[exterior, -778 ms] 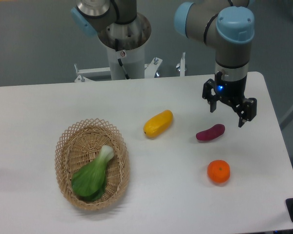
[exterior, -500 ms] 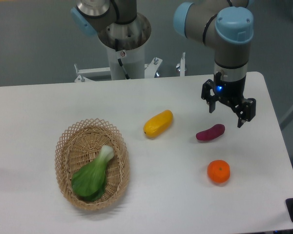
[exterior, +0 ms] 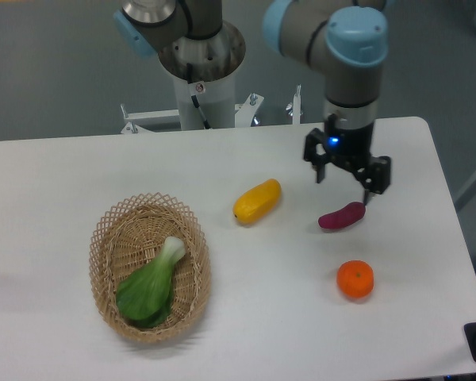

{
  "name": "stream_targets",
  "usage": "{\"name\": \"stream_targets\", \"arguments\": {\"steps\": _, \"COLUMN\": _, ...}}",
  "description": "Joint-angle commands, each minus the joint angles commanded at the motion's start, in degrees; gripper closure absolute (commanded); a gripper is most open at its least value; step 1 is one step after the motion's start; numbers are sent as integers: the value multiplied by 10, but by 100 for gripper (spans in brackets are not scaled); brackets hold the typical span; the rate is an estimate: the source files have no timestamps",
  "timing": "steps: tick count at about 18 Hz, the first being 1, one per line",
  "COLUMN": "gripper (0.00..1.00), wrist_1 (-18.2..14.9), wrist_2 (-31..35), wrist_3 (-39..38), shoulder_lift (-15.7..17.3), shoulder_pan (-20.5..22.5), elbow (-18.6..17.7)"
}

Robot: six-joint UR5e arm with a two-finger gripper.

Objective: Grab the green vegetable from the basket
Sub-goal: 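Move the open gripper over to the wicker basket above the bok choy, then lower the gripper onto the bok choy stem and close on it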

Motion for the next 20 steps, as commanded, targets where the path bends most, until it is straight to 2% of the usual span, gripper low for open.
{"name": "stream_targets", "arguments": {"steps": 3, "gripper": 0, "wrist_1": 7, "wrist_2": 5, "wrist_3": -111, "shoulder_lift": -2, "shoulder_pan": -48, "elbow": -20}}
{"name": "stream_targets", "arguments": {"steps": 6, "gripper": 0, "wrist_1": 13, "wrist_2": 5, "wrist_3": -188, "shoulder_lift": -26, "shoulder_pan": -103, "elbow": -19}}
{"name": "stream_targets", "arguments": {"steps": 9, "gripper": 0, "wrist_1": 59, "wrist_2": 8, "wrist_3": -269, "shoulder_lift": -63, "shoulder_pan": -159, "elbow": -19}}
{"name": "stream_targets", "arguments": {"steps": 11, "gripper": 0, "wrist_1": 80, "wrist_2": 8, "wrist_3": -290, "shoulder_lift": -82, "shoulder_pan": -181, "elbow": -14}}
{"name": "stream_targets", "arguments": {"steps": 14, "gripper": 0, "wrist_1": 86, "wrist_2": 11, "wrist_3": -309, "shoulder_lift": -102, "shoulder_pan": -214, "elbow": -13}}
{"name": "stream_targets", "arguments": {"steps": 20, "gripper": 0, "wrist_1": 86, "wrist_2": 63, "wrist_3": -316, "shoulder_lift": -140, "shoulder_pan": -266, "elbow": -13}}
